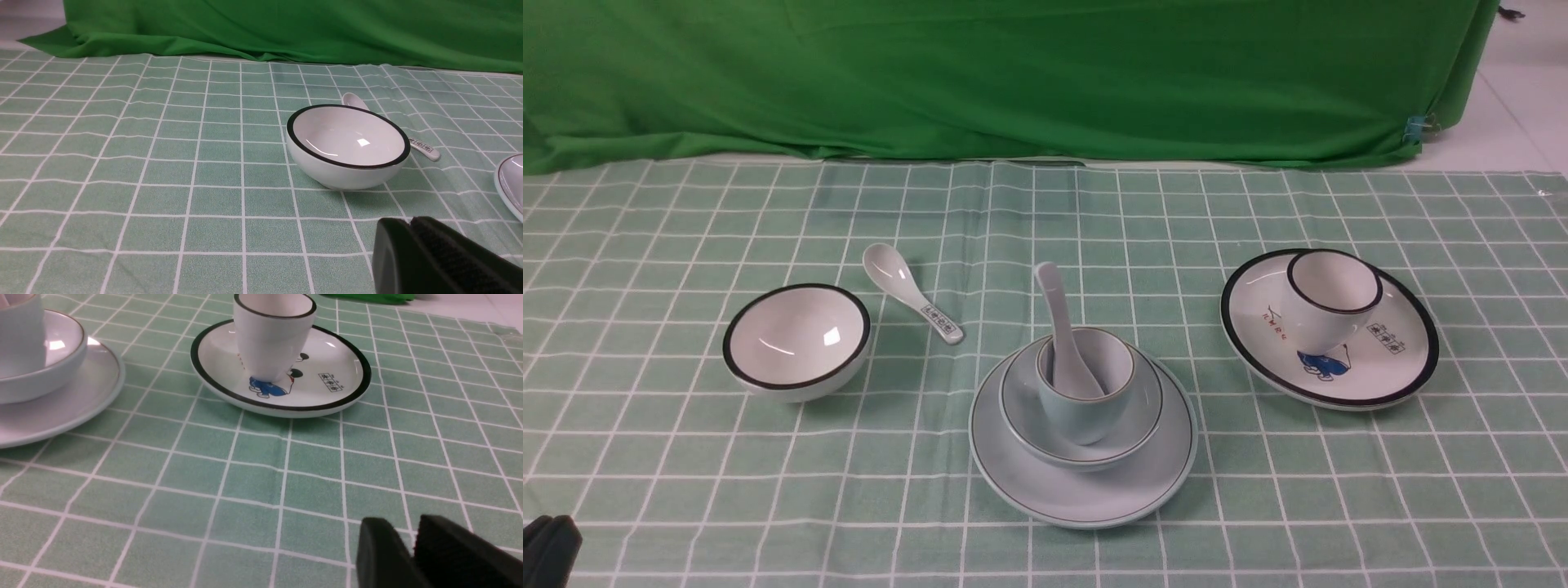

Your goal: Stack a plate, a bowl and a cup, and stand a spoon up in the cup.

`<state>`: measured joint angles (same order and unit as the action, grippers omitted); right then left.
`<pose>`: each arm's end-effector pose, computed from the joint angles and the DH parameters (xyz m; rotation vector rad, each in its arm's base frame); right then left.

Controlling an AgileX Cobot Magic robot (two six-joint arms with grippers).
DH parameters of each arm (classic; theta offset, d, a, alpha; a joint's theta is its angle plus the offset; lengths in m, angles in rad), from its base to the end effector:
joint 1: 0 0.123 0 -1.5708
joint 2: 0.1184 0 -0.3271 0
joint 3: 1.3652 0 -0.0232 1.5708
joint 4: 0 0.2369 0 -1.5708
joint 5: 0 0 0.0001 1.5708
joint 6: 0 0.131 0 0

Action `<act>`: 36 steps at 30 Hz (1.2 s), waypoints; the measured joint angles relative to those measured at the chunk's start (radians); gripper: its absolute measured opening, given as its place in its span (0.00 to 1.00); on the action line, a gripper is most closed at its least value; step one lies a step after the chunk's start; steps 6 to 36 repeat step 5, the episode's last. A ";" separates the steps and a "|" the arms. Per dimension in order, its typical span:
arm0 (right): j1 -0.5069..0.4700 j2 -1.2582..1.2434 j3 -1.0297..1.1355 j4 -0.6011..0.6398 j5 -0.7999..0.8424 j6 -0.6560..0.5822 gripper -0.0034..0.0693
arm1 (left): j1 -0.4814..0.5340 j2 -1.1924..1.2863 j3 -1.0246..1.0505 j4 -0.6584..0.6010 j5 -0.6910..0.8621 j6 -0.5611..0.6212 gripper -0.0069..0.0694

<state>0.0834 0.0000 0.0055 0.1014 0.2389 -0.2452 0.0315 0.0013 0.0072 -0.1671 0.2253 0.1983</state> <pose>0.0384 0.0064 0.1836 -0.2158 1.7133 -0.0260 0.0393 -0.0036 0.1850 0.0309 1.7140 0.0178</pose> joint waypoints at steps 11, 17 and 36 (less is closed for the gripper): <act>0.000 0.000 0.000 0.000 0.000 0.000 0.31 | 0.000 0.000 0.000 0.000 0.000 0.000 0.11; 0.000 0.000 0.000 0.000 0.000 0.000 0.31 | 0.000 0.000 0.000 0.000 0.000 0.000 0.11; 0.000 0.000 0.000 0.000 0.000 0.000 0.31 | 0.000 0.000 0.000 0.000 0.000 0.000 0.11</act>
